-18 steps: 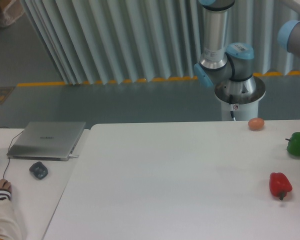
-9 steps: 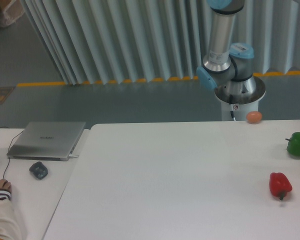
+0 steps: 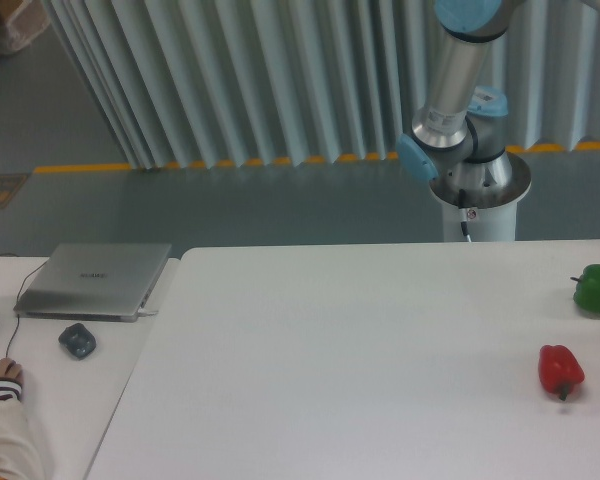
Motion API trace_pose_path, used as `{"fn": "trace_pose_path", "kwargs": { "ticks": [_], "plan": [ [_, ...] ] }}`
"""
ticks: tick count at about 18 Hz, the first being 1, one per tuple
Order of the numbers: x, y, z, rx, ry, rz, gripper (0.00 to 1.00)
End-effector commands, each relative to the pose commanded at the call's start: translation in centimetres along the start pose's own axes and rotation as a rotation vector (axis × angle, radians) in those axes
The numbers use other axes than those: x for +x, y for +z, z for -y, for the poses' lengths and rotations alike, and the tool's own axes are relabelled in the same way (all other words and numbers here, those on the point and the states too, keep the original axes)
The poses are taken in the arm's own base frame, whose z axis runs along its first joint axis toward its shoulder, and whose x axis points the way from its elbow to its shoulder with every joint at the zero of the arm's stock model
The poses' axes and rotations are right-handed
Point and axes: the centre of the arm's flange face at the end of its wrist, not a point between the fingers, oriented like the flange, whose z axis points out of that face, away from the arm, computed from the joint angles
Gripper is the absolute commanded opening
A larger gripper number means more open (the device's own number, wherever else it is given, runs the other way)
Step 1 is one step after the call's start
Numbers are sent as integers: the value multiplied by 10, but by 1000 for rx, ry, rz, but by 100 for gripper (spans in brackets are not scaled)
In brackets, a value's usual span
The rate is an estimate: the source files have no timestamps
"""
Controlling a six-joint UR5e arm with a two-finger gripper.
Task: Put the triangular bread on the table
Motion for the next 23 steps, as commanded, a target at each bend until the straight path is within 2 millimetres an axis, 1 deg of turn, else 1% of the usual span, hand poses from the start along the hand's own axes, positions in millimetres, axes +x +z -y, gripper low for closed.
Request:
{"fn": "trace_pose_path", "kwargs": {
  "ticks": [3, 4, 5, 7, 8, 9, 10, 11, 12, 15, 16, 18, 21, 23],
  "plan": [
    [-6, 18, -4, -30, -3, 13, 100],
    [-8, 22, -5, -33, -4, 14, 98],
    [-8, 22, -6, -36, -5, 18, 95],
    [-6, 32, -4, -32, -4, 4, 95],
    [-6, 31, -4, -42, -3, 7, 95],
    [0, 32, -6, -63, 7, -16, 96],
    [17, 34, -12, -108, -4, -65, 97],
    [25, 38, -10, -123, -6, -92, 98],
    [26, 39, -9, -124, -6, -97, 98],
    [26, 41, -9, -129, -14, -104, 99],
    [28, 48, -6, -128, -24, -116, 99],
    [25, 50, -7, -131, -33, -111, 99],
    [20, 63, -6, -137, -42, -101, 99],
    [20, 63, -6, -139, -41, -101, 97]
  ]
}}
